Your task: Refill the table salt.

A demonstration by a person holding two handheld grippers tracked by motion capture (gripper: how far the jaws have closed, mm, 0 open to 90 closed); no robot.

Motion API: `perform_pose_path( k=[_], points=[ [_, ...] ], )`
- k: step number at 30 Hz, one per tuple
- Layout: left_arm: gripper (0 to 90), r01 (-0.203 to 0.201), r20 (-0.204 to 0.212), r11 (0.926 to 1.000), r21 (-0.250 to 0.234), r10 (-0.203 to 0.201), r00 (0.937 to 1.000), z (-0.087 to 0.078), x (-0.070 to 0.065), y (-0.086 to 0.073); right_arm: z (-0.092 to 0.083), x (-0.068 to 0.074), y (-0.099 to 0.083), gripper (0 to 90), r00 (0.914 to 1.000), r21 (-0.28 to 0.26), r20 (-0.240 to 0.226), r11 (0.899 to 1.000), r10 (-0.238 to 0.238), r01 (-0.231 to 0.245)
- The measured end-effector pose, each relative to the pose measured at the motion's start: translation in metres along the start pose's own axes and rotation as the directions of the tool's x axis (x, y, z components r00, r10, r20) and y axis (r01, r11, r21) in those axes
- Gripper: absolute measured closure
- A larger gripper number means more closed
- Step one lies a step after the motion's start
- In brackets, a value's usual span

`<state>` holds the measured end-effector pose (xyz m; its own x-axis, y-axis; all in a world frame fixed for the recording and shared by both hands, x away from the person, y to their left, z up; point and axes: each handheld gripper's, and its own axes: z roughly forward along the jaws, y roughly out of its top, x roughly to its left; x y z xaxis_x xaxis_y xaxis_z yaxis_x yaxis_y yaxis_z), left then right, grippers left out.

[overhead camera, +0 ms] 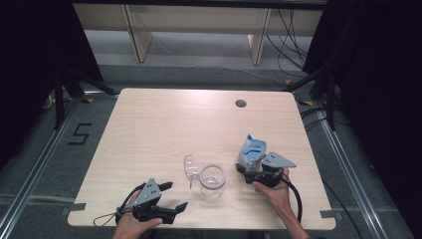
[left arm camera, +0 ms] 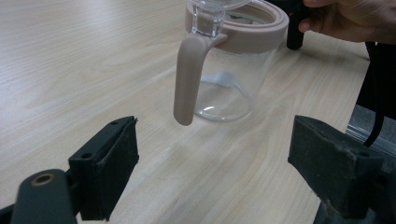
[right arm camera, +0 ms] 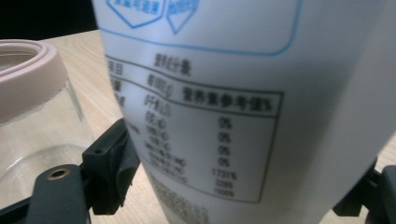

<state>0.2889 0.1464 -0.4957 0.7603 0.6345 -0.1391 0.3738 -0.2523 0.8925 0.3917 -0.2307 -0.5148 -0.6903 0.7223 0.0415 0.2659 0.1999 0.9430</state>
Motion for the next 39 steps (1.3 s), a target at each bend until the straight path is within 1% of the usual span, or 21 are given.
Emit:
perform_pose_path(
  k=[1,3,7,8,9,10,12,15,16,19,20,21,22,24,25,26,30,33,34,38,39],
  points=[
    [15.2,-0.014,0.004,0.9999,-0.002,0.014,0.9999,0.0000,0.0006,0.0001,0.0006,-0.0016,0.0004,21.1,0.9999,0.001,-0.006,1.000,-0.013,0.013],
    [15.2,-0.003,0.001,1.0000,0.001,0.003,1.0000,-0.0002,-0.0001,-0.0002,0.0006,-0.0019,0.0007,22.2,0.9998,0.009,-0.011,1.000,-0.014,0.014],
    [15.2,-0.005,0.001,0.9999,0.009,0.005,1.0000,0.0000,-0.0003,-0.0001,0.0021,-0.0031,0.0008,23.5,0.9995,-0.009,-0.006,0.999,-0.031,0.031],
    [15.2,-0.011,0.005,0.9999,0.007,0.011,0.9999,0.0001,0.0002,-0.0001,0.0013,-0.0024,0.0012,24.2,0.9998,0.007,-0.003,1.000,-0.020,0.020],
    [15.2,-0.006,0.001,1.0000,0.007,0.006,1.0000,0.0000,-0.0001,0.0000,0.0019,-0.0037,0.0014,24.9,0.9993,0.003,-0.003,0.999,-0.036,0.036],
    [15.2,-0.004,0.003,1.0000,0.004,0.004,1.0000,0.0002,-0.0001,0.0001,0.0028,-0.0024,0.0012,25.6,0.9997,0.008,-0.017,1.000,-0.017,0.018],
    [15.2,-0.003,0.004,1.0000,0.006,0.003,1.0000,0.0003,-0.0001,-0.0001,0.0038,-0.0032,0.0017,26.5,0.9991,0.012,-0.032,1.000,-0.028,0.028],
    [15.2,-0.007,0.005,1.0000,0.005,0.007,1.0000,0.0003,0.0000,0.0000,0.0048,-0.0047,0.0016,28.0,0.9990,-0.008,-0.011,0.999,-0.044,0.044],
    [15.2,-0.006,0.004,1.0000,0.005,0.006,1.0000,0.0003,0.0000,0.0001,0.0036,-0.0034,0.0019,28.4,0.9994,0.013,-0.009,0.999,-0.032,0.032],
    [15.2,-0.005,0.005,1.0000,0.005,0.005,1.0000,0.0003,-0.0001,-0.0001,0.0054,-0.0034,0.0019,30.0,0.9989,-0.005,-0.013,0.999,-0.044,0.044],
    [15.2,-0.010,0.005,0.9999,0.004,0.010,0.9999,0.0004,0.0002,0.0001,0.0051,0.0001,0.0014,30.5,1.0000,0.003,-0.005,1.000,-0.008,0.008],
    [15.2,-0.022,0.009,0.9997,0.005,0.022,0.9997,0.0004,0.0010,0.0004,0.0066,-0.0038,0.0020,30.6,0.9985,-0.020,-0.001,0.998,-0.055,0.055],
    [15.2,-0.022,0.008,0.9997,0.005,0.022,0.9997,0.0004,0.0009,0.0004,0.0058,-0.0046,0.0028,31.2,0.9980,0.001,-0.010,0.998,-0.062,0.062],
    [15.2,-0.027,0.009,0.9996,0.010,0.027,0.9996,-0.0001,0.0012,0.0004,0.0065,-0.0049,0.0030,33.1,0.9971,0.000,-0.015,0.997,-0.075,0.075],
    [15.2,-0.028,0.008,0.9995,0.012,0.028,0.9996,-0.0002,0.0014,0.0004,0.0060,-0.0017,0.0026,34.1,0.9990,0.012,-0.021,0.999,-0.040,0.040],
    [15.2,-0.029,0.009,0.9995,0.012,0.029,0.9995,-0.0001,0.0015,0.0005,0.0068,-0.0032,0.0030,34.2,0.9979,0.009,-0.024,0.998,-0.061,0.061],
    [15.2,-0.041,0.011,0.9991,0.015,0.040,0.9991,0.0000,0.0021,0.0008,0.0081,-0.0027,0.0027,35.1,0.9985,0.007,-0.034,0.999,-0.044,0.044],
    [15.2,-0.035,0.010,0.9992,0.016,0.035,0.9993,0.0000,0.0017,0.0008,0.0076,-0.0029,0.0031,36.6,0.9983,0.013,-0.031,0.999,-0.048,0.049],
    [15.2,-0.018,0.005,0.9997,0.015,0.018,0.9998,0.0001,0.0007,0.0005,0.0076,-0.0028,0.0031,36.9,0.9984,0.013,-0.030,0.999,-0.048,0.049],
    [15.2,-0.019,0.006,0.9997,0.015,0.019,0.9998,0.0002,0.0008,0.0006,0.0080,-0.0039,0.0034,38.3,0.9975,0.007,-0.032,0.998,-0.063,0.064],
    [15.2,-0.019,0.007,0.9997,0.015,0.019,0.9998,0.0002,0.0008,0.0006,0.0064,-0.0012,0.0031,38.5,0.9995,0.020,-0.020,0.999,-0.026,0.027]
  ],
)
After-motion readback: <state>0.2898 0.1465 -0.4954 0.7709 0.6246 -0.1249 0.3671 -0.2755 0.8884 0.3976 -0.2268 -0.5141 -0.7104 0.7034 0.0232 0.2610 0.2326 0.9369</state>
